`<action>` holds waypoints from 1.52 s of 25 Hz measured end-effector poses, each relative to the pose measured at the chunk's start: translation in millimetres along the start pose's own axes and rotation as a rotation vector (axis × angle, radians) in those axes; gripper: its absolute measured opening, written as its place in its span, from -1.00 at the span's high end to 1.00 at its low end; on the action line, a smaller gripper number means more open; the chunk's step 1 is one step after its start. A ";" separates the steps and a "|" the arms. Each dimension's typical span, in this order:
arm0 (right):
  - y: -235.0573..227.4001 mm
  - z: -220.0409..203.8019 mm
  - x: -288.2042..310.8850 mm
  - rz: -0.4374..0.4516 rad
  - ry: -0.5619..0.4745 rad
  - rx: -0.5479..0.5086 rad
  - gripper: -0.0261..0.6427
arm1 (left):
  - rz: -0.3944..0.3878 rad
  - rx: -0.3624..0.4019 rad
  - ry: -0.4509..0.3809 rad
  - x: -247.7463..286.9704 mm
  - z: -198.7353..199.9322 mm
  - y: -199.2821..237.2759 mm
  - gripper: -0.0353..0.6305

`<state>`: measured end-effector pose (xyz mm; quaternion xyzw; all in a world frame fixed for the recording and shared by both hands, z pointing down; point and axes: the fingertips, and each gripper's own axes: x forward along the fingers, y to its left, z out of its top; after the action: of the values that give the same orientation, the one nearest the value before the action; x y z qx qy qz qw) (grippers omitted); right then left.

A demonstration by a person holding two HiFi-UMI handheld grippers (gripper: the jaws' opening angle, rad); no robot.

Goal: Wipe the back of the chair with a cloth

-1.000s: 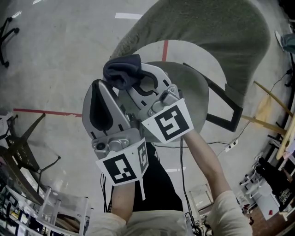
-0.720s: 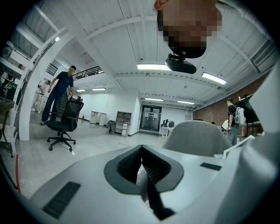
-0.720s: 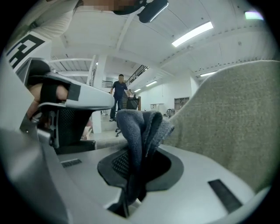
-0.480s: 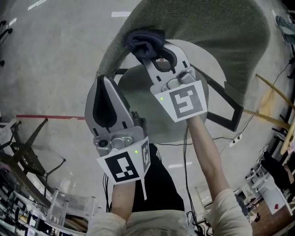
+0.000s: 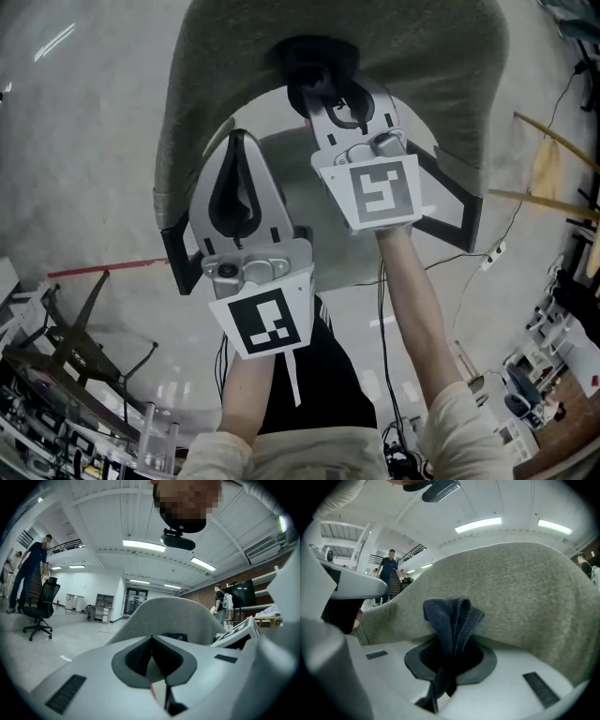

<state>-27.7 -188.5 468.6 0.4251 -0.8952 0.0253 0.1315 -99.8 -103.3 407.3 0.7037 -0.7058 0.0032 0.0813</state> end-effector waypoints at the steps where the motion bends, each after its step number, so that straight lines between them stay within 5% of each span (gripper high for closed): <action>1: -10.5 -2.5 -4.4 -0.032 0.005 0.002 0.76 | -0.030 0.010 0.006 4.3 -1.5 -8.8 0.85; 13: -108.3 -40.9 -84.7 -0.497 0.033 0.103 0.76 | -0.361 0.012 0.065 30.9 -19.5 -99.7 0.85; 21: -142.8 -72.5 -174.5 -0.814 0.074 0.171 0.76 | -0.569 0.095 0.108 32.8 -34.7 -147.9 0.85; 31: -127.0 -105.1 -247.5 -1.033 0.103 0.228 0.76 | -0.754 0.133 0.127 -0.6 -60.1 -192.6 0.85; 38: -112.3 -127.5 -271.7 -1.099 0.126 0.295 0.76 | -0.794 0.131 0.135 -16.4 -65.4 -202.7 0.85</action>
<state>249.9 -35.1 514.2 0.8397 -0.5199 0.1033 0.1178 108.8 -81.2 447.7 0.9234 -0.3707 0.0629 0.0774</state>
